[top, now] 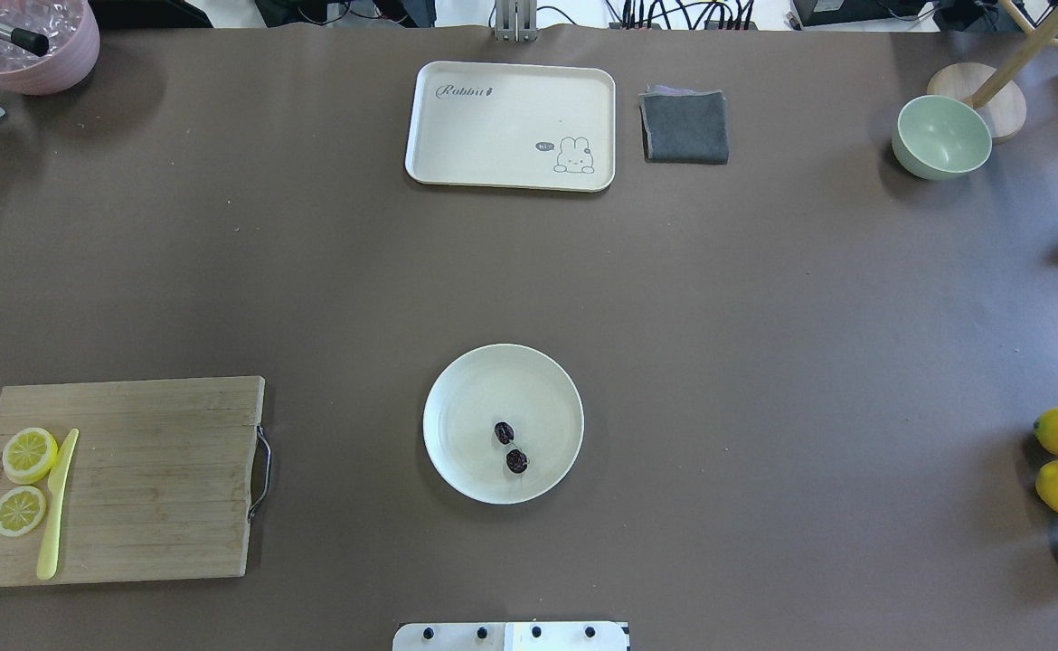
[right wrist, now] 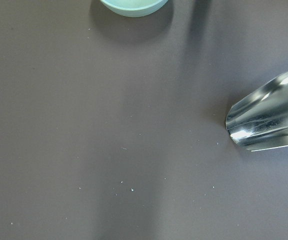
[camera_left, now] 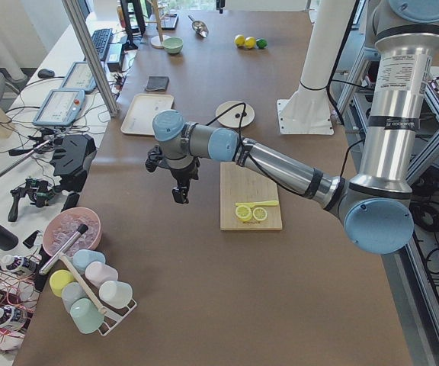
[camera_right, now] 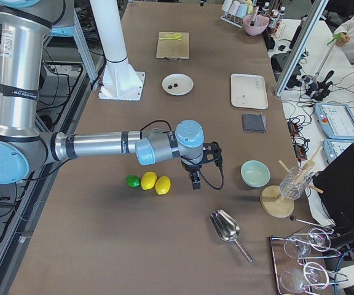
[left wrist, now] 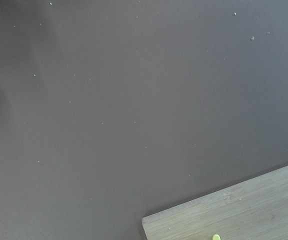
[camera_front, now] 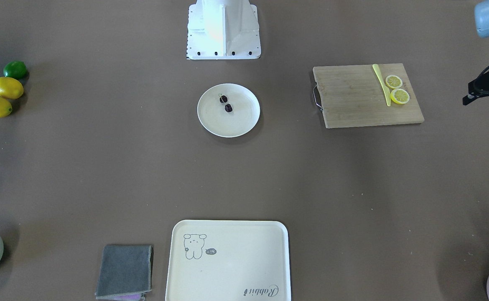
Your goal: Place red cherry on plate
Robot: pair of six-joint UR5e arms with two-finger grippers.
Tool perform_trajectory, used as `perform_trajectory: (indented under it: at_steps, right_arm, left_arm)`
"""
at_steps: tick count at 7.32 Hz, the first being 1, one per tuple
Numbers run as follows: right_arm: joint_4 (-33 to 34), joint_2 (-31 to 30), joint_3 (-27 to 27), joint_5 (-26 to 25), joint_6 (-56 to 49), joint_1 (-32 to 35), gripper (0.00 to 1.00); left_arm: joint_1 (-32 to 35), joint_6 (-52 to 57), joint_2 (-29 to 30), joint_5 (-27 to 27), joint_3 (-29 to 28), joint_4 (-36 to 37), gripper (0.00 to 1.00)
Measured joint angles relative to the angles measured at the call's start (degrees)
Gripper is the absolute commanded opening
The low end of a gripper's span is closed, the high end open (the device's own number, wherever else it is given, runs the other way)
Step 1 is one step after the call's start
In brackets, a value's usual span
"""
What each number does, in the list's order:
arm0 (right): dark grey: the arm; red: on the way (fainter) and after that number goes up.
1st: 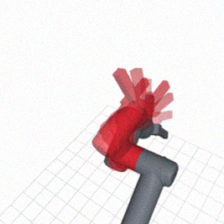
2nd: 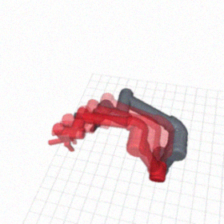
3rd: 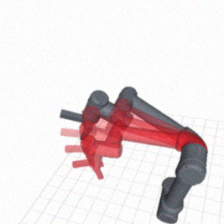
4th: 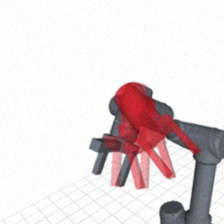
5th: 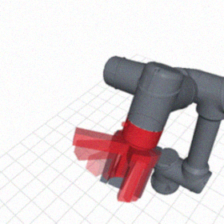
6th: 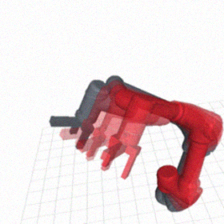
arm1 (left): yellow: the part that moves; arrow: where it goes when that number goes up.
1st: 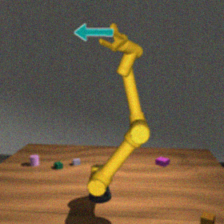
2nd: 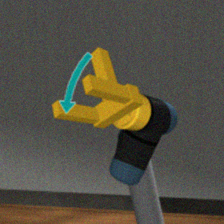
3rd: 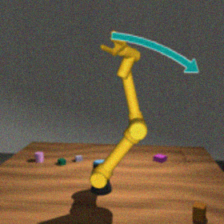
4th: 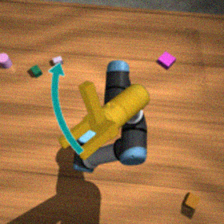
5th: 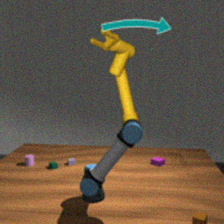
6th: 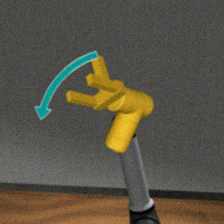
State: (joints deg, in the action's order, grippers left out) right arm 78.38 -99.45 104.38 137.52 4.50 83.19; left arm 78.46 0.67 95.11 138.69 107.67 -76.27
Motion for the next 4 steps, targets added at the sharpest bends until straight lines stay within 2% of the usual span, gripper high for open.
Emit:
perform_trajectory:
  at_steps: [4]
  right_arm:
    - [0.09,-0.04,0.12,0.26,0.04,0.04,1.0]
  left_arm:
    - [0.62,0.23,-0.39,-0.05,-0.07,-0.1,0.98]
